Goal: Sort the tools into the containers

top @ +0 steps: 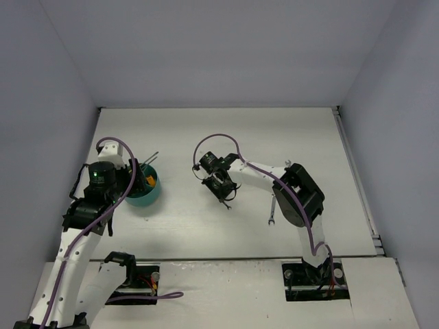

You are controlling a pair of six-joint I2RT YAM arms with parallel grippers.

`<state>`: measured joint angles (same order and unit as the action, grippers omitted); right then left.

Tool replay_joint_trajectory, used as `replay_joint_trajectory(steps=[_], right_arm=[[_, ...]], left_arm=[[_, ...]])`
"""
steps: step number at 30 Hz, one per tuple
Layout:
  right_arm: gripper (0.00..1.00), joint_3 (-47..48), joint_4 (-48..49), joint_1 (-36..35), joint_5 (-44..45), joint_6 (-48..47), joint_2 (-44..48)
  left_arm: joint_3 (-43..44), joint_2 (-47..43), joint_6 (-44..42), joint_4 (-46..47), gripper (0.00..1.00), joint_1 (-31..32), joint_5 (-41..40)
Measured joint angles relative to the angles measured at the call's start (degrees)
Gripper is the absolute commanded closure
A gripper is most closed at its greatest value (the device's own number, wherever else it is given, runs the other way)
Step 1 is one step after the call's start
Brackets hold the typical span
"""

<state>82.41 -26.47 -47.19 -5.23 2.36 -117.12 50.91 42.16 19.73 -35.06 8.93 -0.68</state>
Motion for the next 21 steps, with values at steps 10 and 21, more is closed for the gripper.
replay_joint_trajectory(steps=[10,21], right_arm=[[1.00,-0.4,1.2,0.0,0.9,-1.5,0.7],[1.00,-5.3,6.9,0.0,1.4,-2.5,14.2]], left_arm=[[-1.9,-0.3,8.6,3.5,0.32,0.0,13.8],[-4.6,0.4,23.6,13.7,0.32,1.6,18.3]])
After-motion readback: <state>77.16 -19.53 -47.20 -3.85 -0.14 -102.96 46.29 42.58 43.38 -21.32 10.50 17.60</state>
